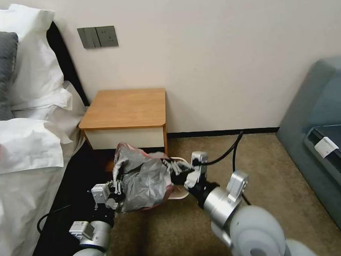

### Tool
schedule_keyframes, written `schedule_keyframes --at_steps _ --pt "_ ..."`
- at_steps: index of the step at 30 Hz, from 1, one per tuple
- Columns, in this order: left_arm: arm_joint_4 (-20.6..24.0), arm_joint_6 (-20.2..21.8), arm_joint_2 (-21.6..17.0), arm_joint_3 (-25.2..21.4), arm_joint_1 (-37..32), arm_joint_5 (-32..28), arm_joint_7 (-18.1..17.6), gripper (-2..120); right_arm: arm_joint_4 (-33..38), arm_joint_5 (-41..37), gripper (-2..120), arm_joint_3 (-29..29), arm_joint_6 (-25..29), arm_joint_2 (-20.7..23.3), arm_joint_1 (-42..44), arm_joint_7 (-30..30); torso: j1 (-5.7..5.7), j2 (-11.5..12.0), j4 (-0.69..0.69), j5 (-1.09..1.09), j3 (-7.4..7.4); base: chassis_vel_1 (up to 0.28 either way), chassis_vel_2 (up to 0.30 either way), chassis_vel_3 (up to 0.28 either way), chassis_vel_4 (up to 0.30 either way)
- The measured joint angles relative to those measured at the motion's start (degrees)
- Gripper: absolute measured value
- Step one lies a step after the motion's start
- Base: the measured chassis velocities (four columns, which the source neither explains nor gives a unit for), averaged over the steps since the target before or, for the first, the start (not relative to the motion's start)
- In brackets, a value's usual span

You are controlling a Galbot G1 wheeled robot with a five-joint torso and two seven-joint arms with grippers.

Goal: Pick up the garbage bag from the table and place it over the trash can.

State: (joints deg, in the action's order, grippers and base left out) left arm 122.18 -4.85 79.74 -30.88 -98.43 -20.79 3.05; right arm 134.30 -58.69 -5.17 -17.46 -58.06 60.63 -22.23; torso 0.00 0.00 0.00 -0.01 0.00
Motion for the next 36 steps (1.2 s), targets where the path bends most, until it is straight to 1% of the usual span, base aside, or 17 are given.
schedule_keyframes --at_steps 2,3,5,9,11,12,13,16,17,19,20,23,24,27,28,30,36 --pt "0.08 -0.54 0.35 0.28 -0.39 0.21 0.7 7 -2.49 -2.48 0 0.15 -1.2 0.58 -3.53 -1.54 0.0 0.0 0.0 0.0 0.0 0.0 0.0 0.0 0.0" --pt "0.08 -0.54 0.35 0.28 -0.39 0.21 0.7 7 -2.49 -2.48 0 0.15 -1.2 0.58 -3.53 -1.54 0.0 0.0 0.0 0.0 0.0 0.0 0.0 0.0 0.0" --pt "0.35 -0.91 0.56 0.3 -0.58 0.24 1.13 7 -5.09 -4.39 0 0.07 -2.98 1.12 -6.41 -3.73 0.0 0.0 0.0 0.0 0.0 0.0 0.0 0.0 0.0" --pt "0.6 -1.15 0.73 0.06 -0.67 0.17 1.56 7 -6.89 -7.01 0 0.13 -4.76 1.59 -8.92 -6.54 0.0 0.0 0.0 0.0 0.0 0.0 0.0 0.0 0.0" --pt "0.58 -1.28 0.91 -0.62 -0.68 -0.35 2.3 7 -8.0 -11.82 0 1.04 -6.84 1.68 -11.33 -10.74 0.0 0.0 0.0 0.01 0.0 0.0 0.0 0.0 0.0" --pt "0.44 -1.32 1.0 -0.93 -0.65 -0.59 2.62 7 -8.2 -13.73 0 1.34 -7.31 1.67 -11.86 -11.96 0.0 0.0 0.0 0.0 0.0 0.0 0.0 0.0 0.0" --pt "0.44 -1.32 1.0 -0.93 -0.65 -0.59 2.62 7 -8.2 -13.73 0 1.34 -7.31 1.67 -11.86 -11.96 0.0 0.0 0.0 0.0 0.0 0.0 0.0 0.0 0.0" --pt "-0.15 -1.38 1.29 -2.11 -0.33 -2.5 4.03 7 -8.4 -24.18 0 3.39 -10.55 1.47 -14.02 -19.67 0.0 0.0 -0.01 0.01 0.0 0.0 0.0 0.0 0.0" --pt "-0.15 -1.38 1.29 -2.11 -0.33 -2.5 4.03 7 -8.4 -24.18 0 3.39 -10.55 1.47 -14.02 -19.67 0.0 0.0 -0.01 0.01 0.0 0.0 0.0 0.0 0.0" --pt "-0.27 -1.34 1.49 -3.02 -0.01 -4.79 5.1 7 -8.27 -29.45 0 5.21 -11.89 1.43 -14.25 -23.51 0.0 0.0 0.0 0.01 0.0 0.0 0.0 0.0 0.0" --pt "-0.27 -1.34 1.49 -3.02 -0.01 -4.79 5.1 7 -8.27 -29.45 0 5.21 -11.89 1.43 -14.25 -23.51 0.0 0.0 0.0 0.01 0.0 0.0 0.0 0.0 0.0" --pt "-0.41 -0.57 1.54 -5.0 0.57 -9.53 7.46 7 -7.61 -38.01 0 8.79 -12.82 1.56 -13.38 -27.69 0.0 0.0 0.0 0.0 0.01 0.0 0.0 0.0 0.0" --pt "-0.41 -0.57 1.54 -5.0 0.57 -9.53 7.46 7 -7.61 -38.01 0 8.79 -12.82 1.56 -13.38 -27.69 0.0 0.0 0.0 0.0 0.01 0.0 0.0 0.0 0.0" --pt "-1.05 0.2 1.18 -6.97 1.28 -13.13 9.43 7 -6.45 -43.49 0 11.6 -12.83 2.02 -11.29 -28.15 0.0 0.0 0.0 0.01 0.0 0.0 0.0 0.0 0.0" --pt "-1.05 0.2 1.18 -6.97 1.28 -13.13 9.43 7 -6.45 -43.49 0 11.6 -12.83 2.02 -11.29 -28.15 0.0 0.0 0.0 0.01 0.0 0.0 0.0 0.0 0.0" --pt "-1.12 1.11 0.84 -7.94 1.54 -15.17 10.57 7 -5.65 -47.49 0 13.73 -12.89 1.89 -9.38 -27.73 0.0 0.0 0.0 0.01 0.01 0.0 0.0 0.0 0.0" --pt "-1.22 2.27 0.62 -8.44 1.92 -17.9 10.93 7 -3.89 -51.33 0 16.0 -13.0 1.23 -6.19 -27.14 0.0 0.0 0.0 0.01 0.01 0.0 0.0 0.0 0.0"
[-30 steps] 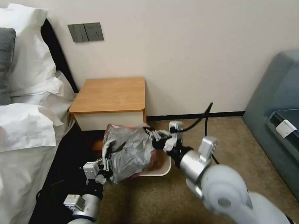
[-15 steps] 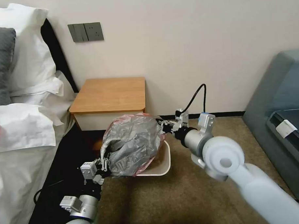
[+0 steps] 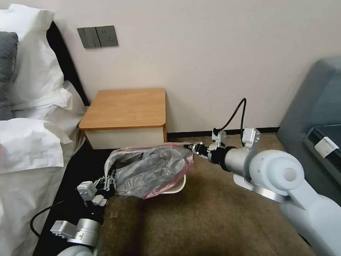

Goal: Pick up the garbage bag from the table and place it over the trash can.

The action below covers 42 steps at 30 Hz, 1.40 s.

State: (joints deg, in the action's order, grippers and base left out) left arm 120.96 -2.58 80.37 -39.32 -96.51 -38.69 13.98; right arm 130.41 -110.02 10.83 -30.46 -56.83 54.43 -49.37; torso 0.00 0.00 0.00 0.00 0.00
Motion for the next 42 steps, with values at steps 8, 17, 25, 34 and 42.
schedule_keyframes --at_steps 8,17,25,34,42 --pt "0.48 1.47 0.05 -0.66 0.09 -3.03 0.05 7 2.77 -0.42 12 0.86 -1.85 -1.12 2.04 -2.66 0.0 0.0 0.0 0.0 0.0 0.0 0.0 0.0 0.0" --pt "1.04 1.49 0.1 -1.21 0.15 -3.02 -0.1 7 5.86 -0.09 43 -0.78 -3.5 -0.37 3.28 -10.02 0.0 0.0 0.0 0.0 0.0 0.0 0.0 0.0 0.0" --pt "1.16 1.58 0.53 -0.92 0.57 -2.66 -1.16 7 6.5 1.15 72 -1.62 -4.0 -0.29 4.6 -12.11 0.0 0.0 0.0 0.0 0.0 0.0 0.0 0.0 0.0" --pt "1.32 2.09 0.54 -0.36 0.86 -2.41 -1.78 7 4.65 13.58 100 -3.44 -3.88 -0.99 7.32 -7.91 0.0 0.0 0.0 0.0 0.0 0.0 0.0 0.0 0.0" --pt "1.12 2.64 0.23 0.5 0.68 -1.68 0.39 7 0.67 27.34 100 -4.35 -1.01 -0.58 7.88 1.09 0.0 0.0 0.0 0.01 0.0 0.0 0.0 0.0 0.0"
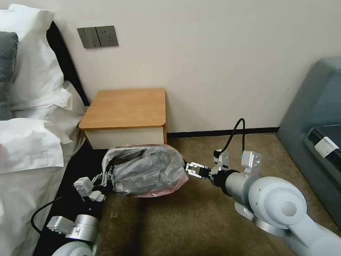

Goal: Pick up the garbage bag from the table and place it over the trash can.

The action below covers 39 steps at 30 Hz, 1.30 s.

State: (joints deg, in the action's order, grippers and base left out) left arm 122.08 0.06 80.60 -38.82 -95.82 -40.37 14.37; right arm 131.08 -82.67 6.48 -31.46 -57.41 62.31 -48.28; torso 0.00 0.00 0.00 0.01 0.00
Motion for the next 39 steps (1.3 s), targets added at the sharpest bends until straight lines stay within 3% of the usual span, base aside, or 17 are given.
schedule_keyframes --at_steps 8,16,24,28,31,39 --pt "0.06 0.34 -0.83 -0.57 -0.29 0.02 1.22 7 -3.88 3.06 100 0.52 1.96 -0.66 -1.54 4.55 0.0 0.0 -0.01 -0.01 0.0 0.0 0.0 0.0 0.0" --pt "-0.84 0.34 -1.05 -1.71 0.17 -0.54 0.42 7 2.07 -1.18 100 2.95 2.03 1.8 0.46 3.0 0.0 0.0 -0.01 -0.01 0.0 0.0 0.0 0.0 0.0" --pt "-2.12 0.49 -0.81 -1.78 0.69 -1.2 -0.2 7 8.4 -10.52 100 7.04 2.28 2.18 4.42 0.86 0.0 0.0 0.0 0.0 0.0 0.0 0.0 0.0 0.0" --pt "-2.1 1.53 -0.79 -2.3 0.68 -3.29 -1.06 7 10.34 -16.05 100 9.4 5.97 0.12 8.06 1.2 0.0 0.0 0.0 -0.01 0.0 0.0 0.0 0.0 0.0" --pt "-1.32 3.43 -0.72 -2.79 0.51 -6.37 -2.28 7 10.36 -18.95 100 10.43 9.5 -3.75 11.41 3.19 0.0 0.0 0.0 -0.02 0.0 0.0 0.0 0.0 0.0" --pt "-0.06 6.09 -0.97 -4.01 0.01 -11.57 -3.8 7 4.71 -18.23 100 10.44 14.85 -14.39 15.44 16.04 0.0 0.0 -0.01 -0.01 0.0 0.0 0.0 0.0 0.0"
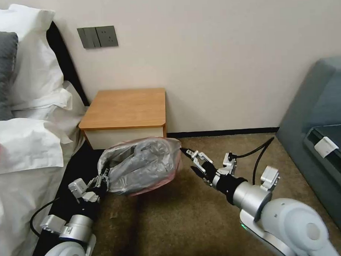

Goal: Pick up the garbage bag from the table and place it over the trash can.

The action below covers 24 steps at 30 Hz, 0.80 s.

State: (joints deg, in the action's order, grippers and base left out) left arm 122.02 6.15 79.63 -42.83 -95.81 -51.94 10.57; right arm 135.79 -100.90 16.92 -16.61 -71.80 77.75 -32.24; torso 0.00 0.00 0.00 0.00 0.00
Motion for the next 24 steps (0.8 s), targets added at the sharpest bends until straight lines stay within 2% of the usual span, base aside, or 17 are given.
schedule_keyframes --at_steps 4,15,17,21,22,24 --pt "0.07 0.53 -0.11 -0.01 0.21 -1.26 -0.66 7 -2.14 1.32 100 -0.73 -0.62 -2.08 -0.57 2.56 0.01 0.0 0.0 0.0 0.0 0.0 0.0 0.0 0.0" --pt "0.52 2.38 -0.03 0.34 0.71 -3.0 -1.62 7 -3.82 2.57 95 -1.29 -0.93 -3.21 -1.82 4.94 0.01 0.0 0.0 0.0 0.0 0.0 0.0 0.0 0.0" --pt "0.45 2.56 0.03 0.55 0.73 -3.0 -1.73 7 -4.37 2.61 84 -1.54 -1.01 -4.13 -2.04 5.66 0.0 0.0 0.0 0.0 0.0 0.0 0.0 0.0 0.0" --pt "0.3 2.63 0.03 0.63 0.89 -2.99 -1.9 7 -4.68 2.62 73 -1.76 -1.07 -4.79 -2.44 5.69 0.0 0.0 0.0 0.0 0.0 0.0 0.0 0.0 0.0" --pt "0.25 2.65 0.03 0.63 1.0 -2.98 -2.01 7 -4.68 2.62 66 -1.88 -1.1 -4.86 -2.45 5.69 0.0 0.0 0.0 0.0 0.0 0.0 0.0 0.0 0.0" --pt "0.2 2.67 0.02 0.63 1.12 -2.97 -2.14 7 -4.64 2.62 63 -1.98 -1.12 -4.88 -2.42 5.65 0.0 0.0 0.0 0.0 0.0 0.0 0.0 0.0 0.0"
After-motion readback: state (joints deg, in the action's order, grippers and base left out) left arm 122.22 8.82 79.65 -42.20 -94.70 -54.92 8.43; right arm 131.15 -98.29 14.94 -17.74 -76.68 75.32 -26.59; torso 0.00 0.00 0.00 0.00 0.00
